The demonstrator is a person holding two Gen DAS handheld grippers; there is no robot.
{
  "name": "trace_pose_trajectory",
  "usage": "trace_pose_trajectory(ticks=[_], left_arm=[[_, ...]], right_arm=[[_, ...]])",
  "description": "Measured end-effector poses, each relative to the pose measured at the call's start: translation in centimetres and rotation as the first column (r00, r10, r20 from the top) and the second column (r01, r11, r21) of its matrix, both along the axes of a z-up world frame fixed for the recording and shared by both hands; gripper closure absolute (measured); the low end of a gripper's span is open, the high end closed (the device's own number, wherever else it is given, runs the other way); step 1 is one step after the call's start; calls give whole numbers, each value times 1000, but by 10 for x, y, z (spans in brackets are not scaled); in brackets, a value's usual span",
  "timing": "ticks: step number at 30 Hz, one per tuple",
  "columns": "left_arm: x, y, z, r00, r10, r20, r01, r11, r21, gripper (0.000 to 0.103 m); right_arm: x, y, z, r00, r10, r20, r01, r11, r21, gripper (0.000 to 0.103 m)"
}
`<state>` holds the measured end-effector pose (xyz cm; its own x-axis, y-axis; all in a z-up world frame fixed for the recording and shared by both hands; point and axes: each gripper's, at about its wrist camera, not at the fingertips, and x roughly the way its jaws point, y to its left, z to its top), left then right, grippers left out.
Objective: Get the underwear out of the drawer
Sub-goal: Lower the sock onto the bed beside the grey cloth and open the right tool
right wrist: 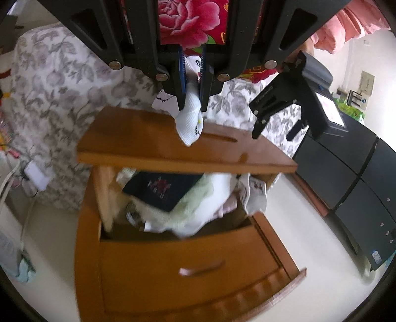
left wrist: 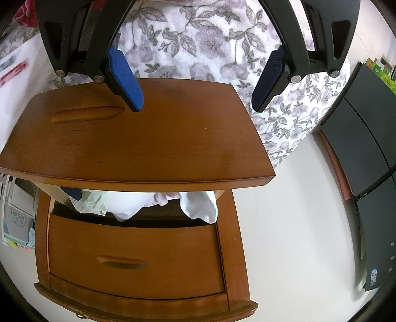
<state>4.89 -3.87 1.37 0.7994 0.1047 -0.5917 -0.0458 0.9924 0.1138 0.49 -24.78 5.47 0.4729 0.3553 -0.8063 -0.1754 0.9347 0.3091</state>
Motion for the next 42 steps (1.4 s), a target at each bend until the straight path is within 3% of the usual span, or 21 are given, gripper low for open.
trace_pose_trajectory(ticks=[11,18,24,30,33,35,42], left_arm=[[1,0,0,1000,0,-5,0,1000,-2,13],[0,0,0,1000,-1,-5,1,1000,-2,13],[1,-1,-1,1000,-2,-10,2,1000,2,13],[1,-1,-1,1000,-2,-11,2,1000,2,13],[1,-1,-1,1000,-2,-12,2,1000,2,13],[1,-1,-1,1000,-2,-11,2,1000,3,13],[1,-1,-1,1000,-2,-12,2,1000,2,13]], right_arm=[[21,31,-70,991,38,-130,-39,999,-7,93],[32,27,-113,972,-7,-235,-8,998,-62,92],[32,16,-128,959,-37,-282,8,995,-104,90],[32,13,-127,960,-58,-274,18,989,-149,89],[33,13,-125,960,-66,-271,18,984,-177,73],[32,13,-123,963,-76,-259,24,980,-200,46],[32,10,-119,968,-80,-237,28,976,-218,34]])
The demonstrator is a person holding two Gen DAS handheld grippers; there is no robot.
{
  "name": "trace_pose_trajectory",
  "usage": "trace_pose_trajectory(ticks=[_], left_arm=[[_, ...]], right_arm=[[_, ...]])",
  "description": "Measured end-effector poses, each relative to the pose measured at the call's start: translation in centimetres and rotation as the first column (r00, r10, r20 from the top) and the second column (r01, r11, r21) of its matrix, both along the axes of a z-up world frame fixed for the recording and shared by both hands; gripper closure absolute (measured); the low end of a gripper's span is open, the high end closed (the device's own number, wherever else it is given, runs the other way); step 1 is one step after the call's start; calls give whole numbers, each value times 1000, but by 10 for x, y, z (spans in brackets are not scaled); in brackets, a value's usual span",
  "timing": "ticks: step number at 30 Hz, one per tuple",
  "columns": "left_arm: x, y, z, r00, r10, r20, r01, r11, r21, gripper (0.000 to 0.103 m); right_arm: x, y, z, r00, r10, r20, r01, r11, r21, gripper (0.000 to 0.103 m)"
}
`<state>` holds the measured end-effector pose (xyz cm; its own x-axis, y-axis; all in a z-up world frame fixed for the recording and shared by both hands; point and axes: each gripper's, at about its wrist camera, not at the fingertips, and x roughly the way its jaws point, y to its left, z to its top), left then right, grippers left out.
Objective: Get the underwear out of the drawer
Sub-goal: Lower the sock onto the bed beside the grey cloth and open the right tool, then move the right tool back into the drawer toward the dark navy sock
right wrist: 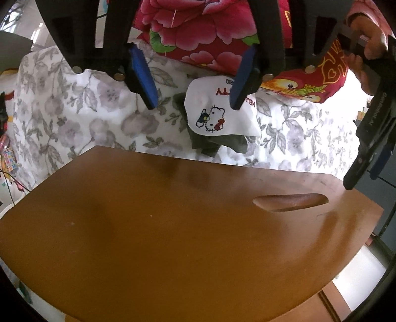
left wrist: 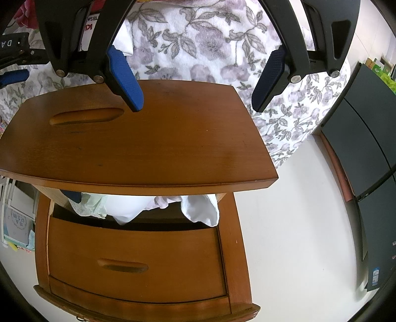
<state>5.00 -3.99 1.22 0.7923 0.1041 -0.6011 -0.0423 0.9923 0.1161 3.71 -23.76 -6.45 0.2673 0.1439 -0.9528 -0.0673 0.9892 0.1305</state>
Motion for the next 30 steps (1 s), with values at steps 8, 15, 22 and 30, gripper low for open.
trace_pose_trajectory(ticks=[8,15,22,30], left_arm=[[0,0,0,1000,0,0,0,1000,0,13],[0,0,0,1000,1,-1,-1,1000,-2,13],[0,0,0,1000,1,-1,-1,1000,-2,13],[0,0,-1,1000,2,-4,-2,1000,-8,13]], right_arm=[[-4,-2,5,999,8,37,-7,1000,-14,8],[-6,-6,11,997,6,79,-4,1000,-25,0],[-9,-13,15,994,-1,108,4,1000,-30,0],[-16,-9,33,981,33,192,-24,998,-51,0]])
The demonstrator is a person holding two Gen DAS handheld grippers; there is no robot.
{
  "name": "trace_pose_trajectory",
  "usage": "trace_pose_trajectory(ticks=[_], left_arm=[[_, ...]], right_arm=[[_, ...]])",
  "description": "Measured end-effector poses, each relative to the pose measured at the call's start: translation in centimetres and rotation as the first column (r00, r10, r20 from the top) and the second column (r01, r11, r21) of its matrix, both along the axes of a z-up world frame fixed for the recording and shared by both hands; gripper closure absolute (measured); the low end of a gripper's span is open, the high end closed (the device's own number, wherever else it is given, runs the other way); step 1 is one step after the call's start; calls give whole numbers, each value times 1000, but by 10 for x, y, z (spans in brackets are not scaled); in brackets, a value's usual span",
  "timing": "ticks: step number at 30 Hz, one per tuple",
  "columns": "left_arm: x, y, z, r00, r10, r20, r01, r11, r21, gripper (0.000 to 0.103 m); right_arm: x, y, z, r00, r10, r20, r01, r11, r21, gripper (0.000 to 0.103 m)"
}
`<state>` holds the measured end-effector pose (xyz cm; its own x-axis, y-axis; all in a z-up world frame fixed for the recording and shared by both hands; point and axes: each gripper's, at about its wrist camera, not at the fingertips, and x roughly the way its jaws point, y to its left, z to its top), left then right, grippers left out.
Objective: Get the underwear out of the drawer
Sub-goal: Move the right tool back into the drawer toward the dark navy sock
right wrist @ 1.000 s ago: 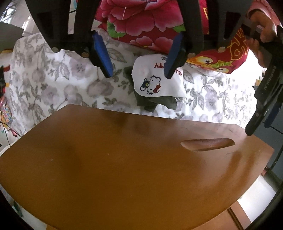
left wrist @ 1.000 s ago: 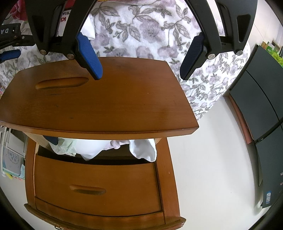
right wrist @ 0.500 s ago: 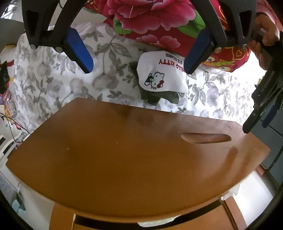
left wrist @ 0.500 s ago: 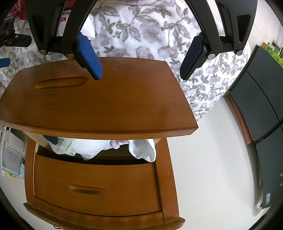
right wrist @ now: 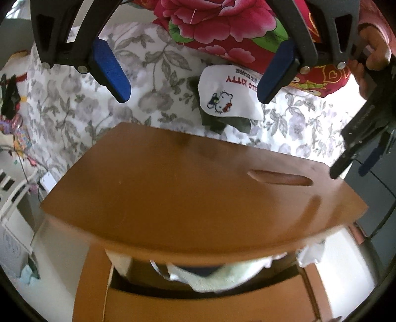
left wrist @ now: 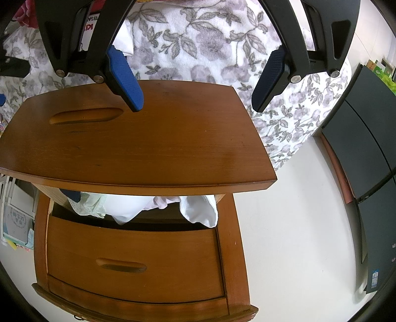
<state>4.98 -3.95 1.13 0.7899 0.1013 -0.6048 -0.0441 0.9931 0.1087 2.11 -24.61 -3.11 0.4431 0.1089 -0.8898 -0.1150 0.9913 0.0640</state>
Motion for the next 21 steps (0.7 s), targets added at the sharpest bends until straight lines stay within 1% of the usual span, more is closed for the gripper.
trace_pose_trajectory(ticks=[5,12,15,21], left_arm=[[-1,1,1,1000,-1,5,1,1000,-7,13],[0,3,2,1000,1,4,-1,1000,-21,13],[-1,2,2,1000,1,7,-1,1000,-17,13],[0,2,2,1000,1,7,0,1000,-23,13]], right_arm=[[-7,0,19,997,22,68,-23,1000,11,0],[-13,-5,53,988,16,156,-19,1000,22,0],[-16,-7,76,976,9,219,-20,999,45,0],[-14,-9,123,938,-11,347,-14,998,69,0]])
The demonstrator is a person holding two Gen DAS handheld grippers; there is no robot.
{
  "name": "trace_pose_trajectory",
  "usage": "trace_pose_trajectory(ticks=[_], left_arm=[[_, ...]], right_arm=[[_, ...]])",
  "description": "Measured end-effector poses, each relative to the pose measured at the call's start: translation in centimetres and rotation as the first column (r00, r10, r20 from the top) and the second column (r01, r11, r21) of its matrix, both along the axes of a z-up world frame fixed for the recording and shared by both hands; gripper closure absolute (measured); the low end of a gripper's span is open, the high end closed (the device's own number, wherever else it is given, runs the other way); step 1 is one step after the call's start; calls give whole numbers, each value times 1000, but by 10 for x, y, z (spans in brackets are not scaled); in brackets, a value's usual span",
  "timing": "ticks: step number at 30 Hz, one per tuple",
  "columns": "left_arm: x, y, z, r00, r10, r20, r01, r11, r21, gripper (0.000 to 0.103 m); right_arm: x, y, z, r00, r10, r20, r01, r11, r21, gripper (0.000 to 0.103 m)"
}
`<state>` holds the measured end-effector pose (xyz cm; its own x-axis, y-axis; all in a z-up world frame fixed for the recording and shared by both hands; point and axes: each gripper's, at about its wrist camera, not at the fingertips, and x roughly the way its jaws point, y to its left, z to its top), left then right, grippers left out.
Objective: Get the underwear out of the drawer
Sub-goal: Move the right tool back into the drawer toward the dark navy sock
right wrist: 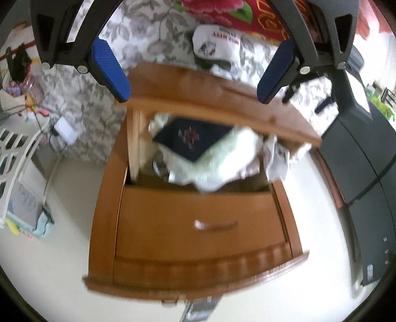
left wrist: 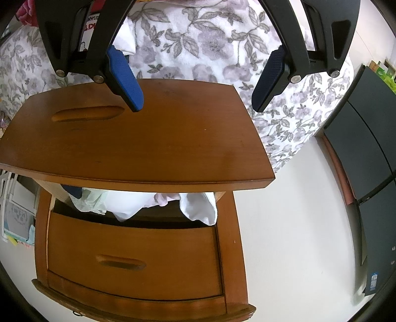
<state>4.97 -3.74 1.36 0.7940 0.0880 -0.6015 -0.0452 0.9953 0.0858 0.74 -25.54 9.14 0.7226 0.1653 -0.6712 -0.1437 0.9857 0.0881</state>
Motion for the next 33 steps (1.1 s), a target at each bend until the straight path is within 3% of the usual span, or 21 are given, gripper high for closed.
trace_pose_trajectory(ticks=[10,16,25,29,33], left_arm=[[4,3,-2,1000,3,-19,-4,1000,-13,13],[6,7,-5,999,4,-32,-5,1000,-28,13],[9,13,-7,999,4,-46,-7,998,-64,13],[10,15,-7,999,1,-53,-5,997,-76,13],[11,18,-8,998,3,-62,-9,995,-98,13]], right_arm=[[30,4,41,998,8,69,-10,999,32,0],[52,27,50,997,59,55,-57,998,-30,0],[104,56,40,994,103,-20,-104,992,-67,1],[126,63,28,992,100,-72,-106,991,-77,11],[143,64,11,986,84,-141,-99,990,-102,14]])
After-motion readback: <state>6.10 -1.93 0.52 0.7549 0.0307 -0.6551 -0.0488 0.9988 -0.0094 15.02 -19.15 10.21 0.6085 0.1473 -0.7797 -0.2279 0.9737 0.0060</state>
